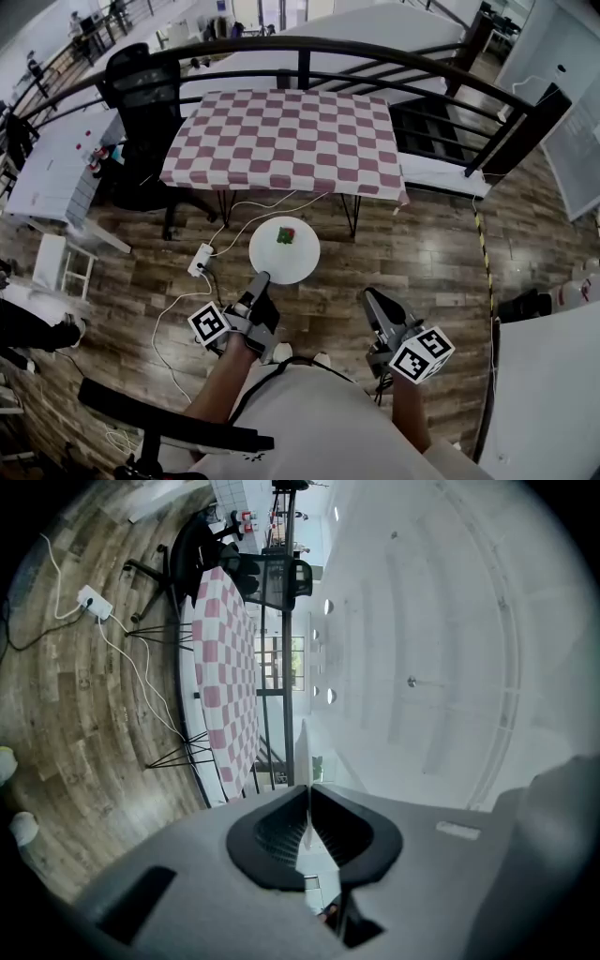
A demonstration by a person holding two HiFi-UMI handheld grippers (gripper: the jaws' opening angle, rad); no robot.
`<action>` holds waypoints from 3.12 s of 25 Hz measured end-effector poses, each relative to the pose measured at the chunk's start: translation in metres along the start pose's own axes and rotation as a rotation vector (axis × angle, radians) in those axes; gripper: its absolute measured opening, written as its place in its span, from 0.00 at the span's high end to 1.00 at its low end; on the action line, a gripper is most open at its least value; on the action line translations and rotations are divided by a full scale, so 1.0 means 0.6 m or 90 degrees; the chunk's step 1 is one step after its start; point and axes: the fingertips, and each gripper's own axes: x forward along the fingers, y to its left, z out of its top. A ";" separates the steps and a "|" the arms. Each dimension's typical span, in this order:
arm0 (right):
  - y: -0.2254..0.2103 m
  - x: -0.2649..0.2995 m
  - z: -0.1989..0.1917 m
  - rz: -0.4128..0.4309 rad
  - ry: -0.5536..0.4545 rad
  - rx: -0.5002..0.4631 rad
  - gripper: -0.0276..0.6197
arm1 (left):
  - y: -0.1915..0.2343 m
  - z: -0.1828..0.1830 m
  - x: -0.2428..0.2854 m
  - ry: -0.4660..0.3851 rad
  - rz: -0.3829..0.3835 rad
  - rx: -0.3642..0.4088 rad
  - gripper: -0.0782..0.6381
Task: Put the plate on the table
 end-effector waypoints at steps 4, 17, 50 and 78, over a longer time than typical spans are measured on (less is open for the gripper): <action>0.005 0.014 -0.001 -0.003 0.002 0.000 0.95 | -0.002 0.017 0.002 0.001 -0.005 0.000 0.86; 0.030 0.068 -0.018 -0.013 0.010 -0.008 0.95 | 0.007 0.071 -0.010 0.009 -0.006 -0.007 0.86; 0.044 0.170 -0.030 -0.032 0.028 -0.006 0.95 | 0.051 0.160 -0.009 0.026 0.013 -0.024 0.86; -0.292 0.290 0.166 0.034 0.037 0.009 0.95 | 0.054 0.170 0.374 -0.028 0.017 0.017 0.86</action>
